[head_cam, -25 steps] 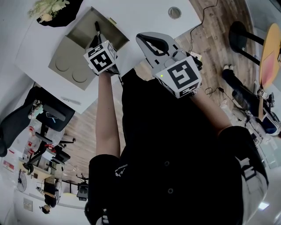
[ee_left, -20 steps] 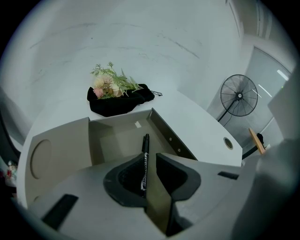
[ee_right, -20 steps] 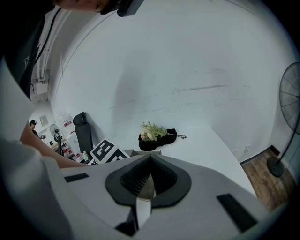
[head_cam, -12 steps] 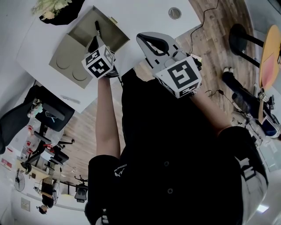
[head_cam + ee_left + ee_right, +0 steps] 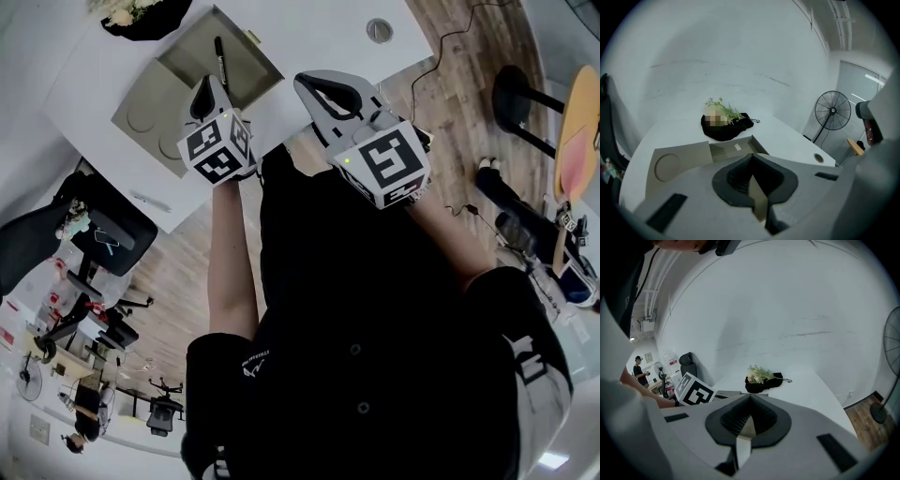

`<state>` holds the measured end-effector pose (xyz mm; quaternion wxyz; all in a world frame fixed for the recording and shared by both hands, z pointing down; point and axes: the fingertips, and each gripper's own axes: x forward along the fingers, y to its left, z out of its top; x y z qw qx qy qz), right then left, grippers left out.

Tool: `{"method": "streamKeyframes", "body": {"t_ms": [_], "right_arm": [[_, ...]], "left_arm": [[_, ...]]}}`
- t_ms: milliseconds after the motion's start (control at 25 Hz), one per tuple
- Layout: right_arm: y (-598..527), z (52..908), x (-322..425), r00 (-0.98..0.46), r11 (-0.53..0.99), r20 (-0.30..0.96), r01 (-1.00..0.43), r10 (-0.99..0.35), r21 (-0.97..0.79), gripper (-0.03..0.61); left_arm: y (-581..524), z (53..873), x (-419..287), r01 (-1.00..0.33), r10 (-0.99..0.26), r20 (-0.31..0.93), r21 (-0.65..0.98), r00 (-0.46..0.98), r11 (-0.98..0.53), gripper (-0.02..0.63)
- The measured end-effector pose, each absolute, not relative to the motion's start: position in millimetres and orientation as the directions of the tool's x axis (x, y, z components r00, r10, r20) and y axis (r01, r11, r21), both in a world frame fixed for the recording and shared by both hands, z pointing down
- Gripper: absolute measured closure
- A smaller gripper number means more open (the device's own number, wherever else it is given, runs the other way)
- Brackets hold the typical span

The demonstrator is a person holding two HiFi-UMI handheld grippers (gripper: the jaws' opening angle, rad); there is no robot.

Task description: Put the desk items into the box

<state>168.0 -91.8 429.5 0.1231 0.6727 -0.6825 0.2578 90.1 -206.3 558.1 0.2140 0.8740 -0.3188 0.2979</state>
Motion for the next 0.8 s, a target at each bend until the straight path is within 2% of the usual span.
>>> {"method": "streamKeyframes", "body": {"t_ms": [800], "right_arm": [[-83.1,392.9,102.8,-0.13,0.062,0.435,-0.984,-0.891,-0.166,0.58]], "left_arm": [[-155.6,444.1,14.6,-0.681,-0.541,0.459,0.226,0.705,-0.696,0.606]]}}
